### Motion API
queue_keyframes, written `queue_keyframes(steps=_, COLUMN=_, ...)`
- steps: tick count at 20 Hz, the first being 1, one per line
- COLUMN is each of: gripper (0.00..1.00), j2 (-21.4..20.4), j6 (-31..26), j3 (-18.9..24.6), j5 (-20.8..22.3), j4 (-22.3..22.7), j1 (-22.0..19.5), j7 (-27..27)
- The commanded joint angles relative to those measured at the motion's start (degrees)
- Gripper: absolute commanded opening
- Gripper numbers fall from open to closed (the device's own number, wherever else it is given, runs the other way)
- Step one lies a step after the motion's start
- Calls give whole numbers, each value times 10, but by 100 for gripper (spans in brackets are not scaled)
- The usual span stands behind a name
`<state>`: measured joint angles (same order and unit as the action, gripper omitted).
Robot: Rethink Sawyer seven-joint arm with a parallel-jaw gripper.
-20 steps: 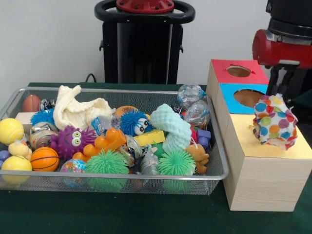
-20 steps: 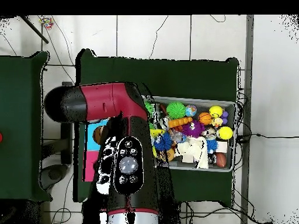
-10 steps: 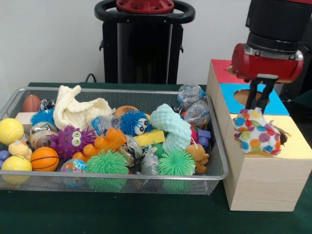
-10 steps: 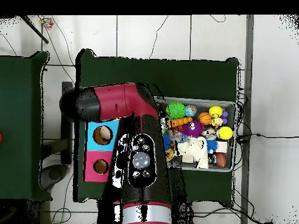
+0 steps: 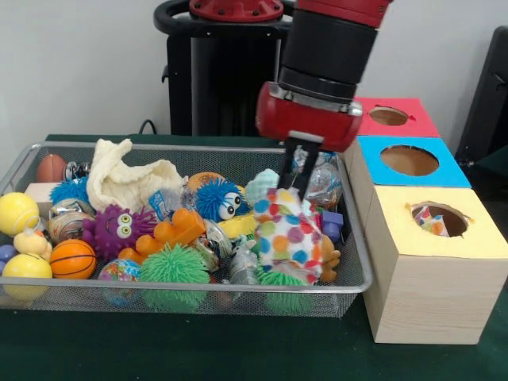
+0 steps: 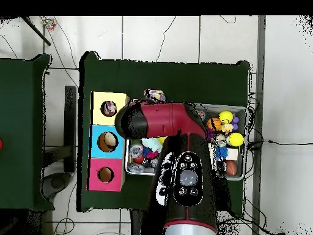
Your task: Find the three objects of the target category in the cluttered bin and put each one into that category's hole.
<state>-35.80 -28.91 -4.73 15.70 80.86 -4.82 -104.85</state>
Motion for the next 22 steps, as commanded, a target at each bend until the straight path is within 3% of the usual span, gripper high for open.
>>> queue_keyframes(steps=1, gripper=0, j2=21, j6=47, j3=-57, j5=75, j4=46, j1=30, j7=-65)
queue_keyframes(steps=4, gripper=0, j2=33, j6=53, j3=-88, j5=82, j4=32, j1=56, j7=-98)
queue_keyframes(steps=6, gripper=0, j2=26, j6=52, j3=-81, j5=71, j4=39, j1=55, j7=-96)
queue_keyframes(steps=10, gripper=0, j2=-32, j6=13, j3=3, j5=20, j4=95, j1=-2, j7=-25)
queue_keyframes(steps=12, gripper=0, j2=-46, j6=-19, j3=13, j5=12, j4=102, j1=-10, j7=-2)
queue_keyframes(steps=17, gripper=0, j2=-49, j6=-53, j3=-12, j5=27, j4=87, j1=5, j7=-3)
queue_keyframes(steps=22, gripper=0, j2=-48, j6=-86, j3=-1, j5=24, j4=63, j1=2, j7=11)
